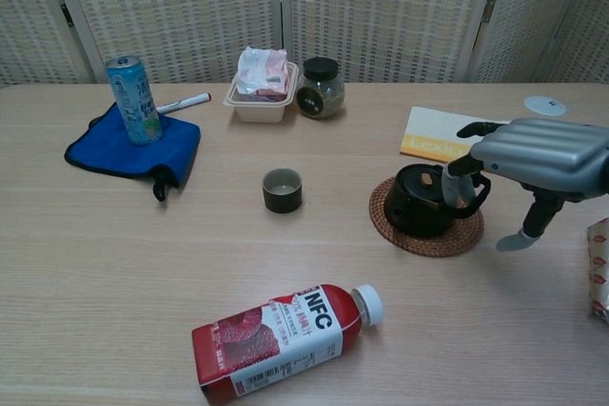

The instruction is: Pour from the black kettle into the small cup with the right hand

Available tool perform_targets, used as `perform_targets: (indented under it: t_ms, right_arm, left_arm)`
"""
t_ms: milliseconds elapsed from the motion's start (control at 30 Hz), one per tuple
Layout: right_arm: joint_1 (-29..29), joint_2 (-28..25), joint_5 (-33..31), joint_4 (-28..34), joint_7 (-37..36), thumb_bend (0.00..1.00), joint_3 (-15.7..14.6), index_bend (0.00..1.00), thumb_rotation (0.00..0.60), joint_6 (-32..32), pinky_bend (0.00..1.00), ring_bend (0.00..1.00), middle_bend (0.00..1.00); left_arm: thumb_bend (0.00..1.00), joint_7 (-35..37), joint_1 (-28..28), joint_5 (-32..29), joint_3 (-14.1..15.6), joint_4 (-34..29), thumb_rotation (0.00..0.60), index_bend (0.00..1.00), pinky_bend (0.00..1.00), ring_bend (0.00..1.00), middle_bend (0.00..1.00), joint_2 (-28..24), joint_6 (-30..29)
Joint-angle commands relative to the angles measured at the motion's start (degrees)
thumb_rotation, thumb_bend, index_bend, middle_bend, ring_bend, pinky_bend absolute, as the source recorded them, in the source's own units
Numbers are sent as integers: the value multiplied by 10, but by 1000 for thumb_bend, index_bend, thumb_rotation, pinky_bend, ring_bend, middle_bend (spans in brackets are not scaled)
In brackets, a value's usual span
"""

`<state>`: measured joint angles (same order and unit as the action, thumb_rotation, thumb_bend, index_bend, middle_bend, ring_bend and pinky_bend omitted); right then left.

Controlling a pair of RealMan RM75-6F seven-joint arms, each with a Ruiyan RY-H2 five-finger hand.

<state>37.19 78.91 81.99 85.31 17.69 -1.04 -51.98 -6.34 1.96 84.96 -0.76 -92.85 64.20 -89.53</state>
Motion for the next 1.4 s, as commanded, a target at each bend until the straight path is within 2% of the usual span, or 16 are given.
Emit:
perform_targets:
  t_ms: [33, 1400]
  right_arm:
    - [0, 0, -2, -1, 1, 0, 0, 405, 600, 3, 0, 348, 456]
    - [-5, 13, -11, -28, 18, 0, -13, 439, 600, 32, 0, 363, 488]
  left_arm:
    - [109, 0, 0, 0, 0, 0, 600, 216, 47, 139, 107, 0, 0]
    - [109, 7, 4, -1, 0, 7, 600, 217, 47, 138, 106, 3, -2]
